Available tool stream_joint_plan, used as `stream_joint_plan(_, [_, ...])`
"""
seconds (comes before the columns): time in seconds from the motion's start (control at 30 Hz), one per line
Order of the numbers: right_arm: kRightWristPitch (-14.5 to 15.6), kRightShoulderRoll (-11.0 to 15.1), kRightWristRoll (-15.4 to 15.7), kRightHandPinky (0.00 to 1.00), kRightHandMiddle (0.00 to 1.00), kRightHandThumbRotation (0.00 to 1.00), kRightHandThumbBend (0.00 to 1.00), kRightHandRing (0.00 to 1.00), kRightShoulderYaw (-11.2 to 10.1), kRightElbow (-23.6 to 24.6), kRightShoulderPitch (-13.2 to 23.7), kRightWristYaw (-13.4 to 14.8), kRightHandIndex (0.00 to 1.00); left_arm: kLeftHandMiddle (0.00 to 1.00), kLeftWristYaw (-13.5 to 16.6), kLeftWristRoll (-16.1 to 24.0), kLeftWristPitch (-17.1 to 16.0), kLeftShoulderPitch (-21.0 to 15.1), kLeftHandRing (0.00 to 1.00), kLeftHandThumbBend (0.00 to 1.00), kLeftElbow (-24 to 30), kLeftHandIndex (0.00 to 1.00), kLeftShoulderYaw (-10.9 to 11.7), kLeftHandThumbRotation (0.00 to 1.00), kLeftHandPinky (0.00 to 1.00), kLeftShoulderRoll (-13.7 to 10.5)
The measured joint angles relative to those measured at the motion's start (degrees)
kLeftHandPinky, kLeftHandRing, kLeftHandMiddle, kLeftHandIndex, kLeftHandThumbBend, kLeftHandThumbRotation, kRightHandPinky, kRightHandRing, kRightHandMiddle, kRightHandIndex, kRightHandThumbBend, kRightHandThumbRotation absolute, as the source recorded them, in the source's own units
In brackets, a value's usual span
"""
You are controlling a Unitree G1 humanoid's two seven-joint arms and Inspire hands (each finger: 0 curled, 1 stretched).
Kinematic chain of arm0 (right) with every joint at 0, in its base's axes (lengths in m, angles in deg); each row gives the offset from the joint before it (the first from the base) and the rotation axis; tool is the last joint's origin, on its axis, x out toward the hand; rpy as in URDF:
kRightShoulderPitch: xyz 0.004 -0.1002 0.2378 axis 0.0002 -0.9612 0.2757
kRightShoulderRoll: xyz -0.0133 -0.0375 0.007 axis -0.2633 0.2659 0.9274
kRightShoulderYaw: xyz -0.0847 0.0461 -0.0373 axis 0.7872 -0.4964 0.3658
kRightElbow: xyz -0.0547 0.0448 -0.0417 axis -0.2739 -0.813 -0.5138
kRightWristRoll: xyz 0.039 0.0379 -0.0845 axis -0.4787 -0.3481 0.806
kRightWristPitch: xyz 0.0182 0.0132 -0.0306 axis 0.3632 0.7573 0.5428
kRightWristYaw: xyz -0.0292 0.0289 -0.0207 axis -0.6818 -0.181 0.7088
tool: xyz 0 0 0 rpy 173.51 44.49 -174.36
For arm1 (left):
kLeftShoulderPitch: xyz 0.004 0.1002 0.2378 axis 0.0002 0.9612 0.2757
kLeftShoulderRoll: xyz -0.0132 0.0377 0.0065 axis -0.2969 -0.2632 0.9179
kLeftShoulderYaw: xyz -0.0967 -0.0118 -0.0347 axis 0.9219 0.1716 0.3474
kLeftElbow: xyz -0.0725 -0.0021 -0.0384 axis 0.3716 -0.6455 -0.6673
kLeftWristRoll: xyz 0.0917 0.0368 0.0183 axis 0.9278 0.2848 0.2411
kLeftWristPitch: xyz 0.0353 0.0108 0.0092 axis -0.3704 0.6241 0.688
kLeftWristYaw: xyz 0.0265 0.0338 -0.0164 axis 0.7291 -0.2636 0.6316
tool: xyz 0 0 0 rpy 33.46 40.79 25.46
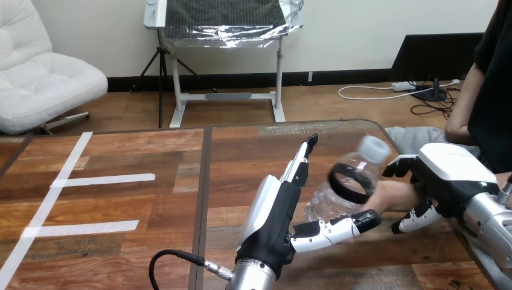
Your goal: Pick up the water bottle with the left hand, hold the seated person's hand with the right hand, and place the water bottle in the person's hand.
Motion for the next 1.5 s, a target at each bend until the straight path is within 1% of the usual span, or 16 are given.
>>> stream_joint_plan(0.17, [0.0,0.1,0.0,0.70,0.85,0.00,0.87,0.80,0.0,0.4,-0.1,-0.2,0.82,1.00,0.1,0.1,0.0,0.0,1.00,1.00,0.0,1.00,0.0,0.62,1.00,0.0])
stream_joint_plan(0.27, [0.0,0.3,-0.1,0.72,0.86,0.00,0.88,0.82,-0.5,1.6,-0.9,-0.2,0.82,1.00,0.2,0.0,0.0,0.0,1.00,1.00,0.0,1.00,0.0,0.65,1.00,0.0])
stream_joint_plan(0.33, [-0.1,0.3,-0.2,0.73,0.87,0.00,0.89,0.83,-0.9,2.6,-1.5,-0.2,0.83,1.00,0.1,-0.2,0.0,0.0,1.00,1.00,0.1,1.00,0.0,0.72,1.00,0.0])
stream_joint_plan(0.37, [-0.2,0.3,-0.2,0.73,0.87,0.00,0.89,0.83,-1.3,3.3,-2.0,-0.2,0.83,1.00,0.1,-0.3,0.0,0.0,1.00,1.00,0.1,1.00,0.0,0.74,1.00,0.0])
stream_joint_plan(0.53, [-0.5,0.3,-0.7,0.75,0.87,0.00,0.87,0.85,-3.0,7.2,-4.6,0.0,0.83,1.00,0.2,-0.6,0.0,0.0,1.00,1.00,0.2,1.00,0.0,0.88,1.00,0.0])
stream_joint_plan(0.63, [-0.5,0.3,-1.0,0.77,0.88,0.01,0.84,0.87,-4.1,9.7,-6.3,0.1,0.84,1.00,0.2,-0.6,-0.1,0.0,1.00,1.00,0.2,1.00,0.0,0.95,1.00,-0.1])
stream_joint_plan(0.73, [-0.1,0.3,-1.3,0.80,0.89,0.03,0.81,0.89,-5.0,12.4,-7.9,-0.1,0.85,1.00,0.6,-0.6,-0.7,0.0,1.00,0.99,0.2,1.00,0.0,0.98,1.00,-0.1])
stream_joint_plan(0.87, [1.6,0.3,-1.8,0.84,0.91,0.05,0.78,0.92,-6.4,16.4,-10.2,-1.5,0.85,1.00,1.0,-0.6,-1.6,0.0,1.00,0.98,0.2,1.00,0.0,0.99,1.00,-0.2])
stream_joint_plan(0.9, [2.2,0.3,-1.9,0.86,0.92,0.06,0.77,0.93,-6.6,17.3,-10.6,-1.9,0.86,1.00,1.0,-0.6,-1.8,0.0,1.00,0.97,0.2,1.00,0.0,0.99,1.00,-0.2])
stream_joint_plan(0.97, [3.6,0.3,-2.0,0.88,0.92,0.06,0.76,0.94,-7.2,19.5,-11.7,-3.0,0.87,1.00,1.0,-0.6,-1.9,0.0,1.00,0.96,0.2,1.00,0.0,1.00,1.00,-0.2])
stream_joint_plan(1.2, [8.6,0.1,-2.1,0.93,0.94,0.08,0.74,0.98,-9.0,26.2,-15.2,-6.4,0.88,1.00,1.1,-0.6,-1.9,0.0,1.00,0.96,0.2,1.00,0.0,1.00,1.00,-0.2])
stream_joint_plan(1.37, [11.9,-0.1,-2.0,0.96,0.96,0.09,0.74,0.99,-10.2,30.6,-17.7,-8.1,0.89,1.00,1.2,-0.6,-1.9,0.0,1.00,0.95,0.2,1.00,0.0,1.00,1.00,-0.3])
stream_joint_plan(1.5, [14.3,-0.3,-2.0,0.98,0.97,0.12,0.74,1.00,-11.2,34.0,-19.5,-9.4,0.90,1.00,1.3,-0.6,-1.9,0.1,1.00,0.94,0.2,1.00,0.0,1.00,1.00,-0.3])
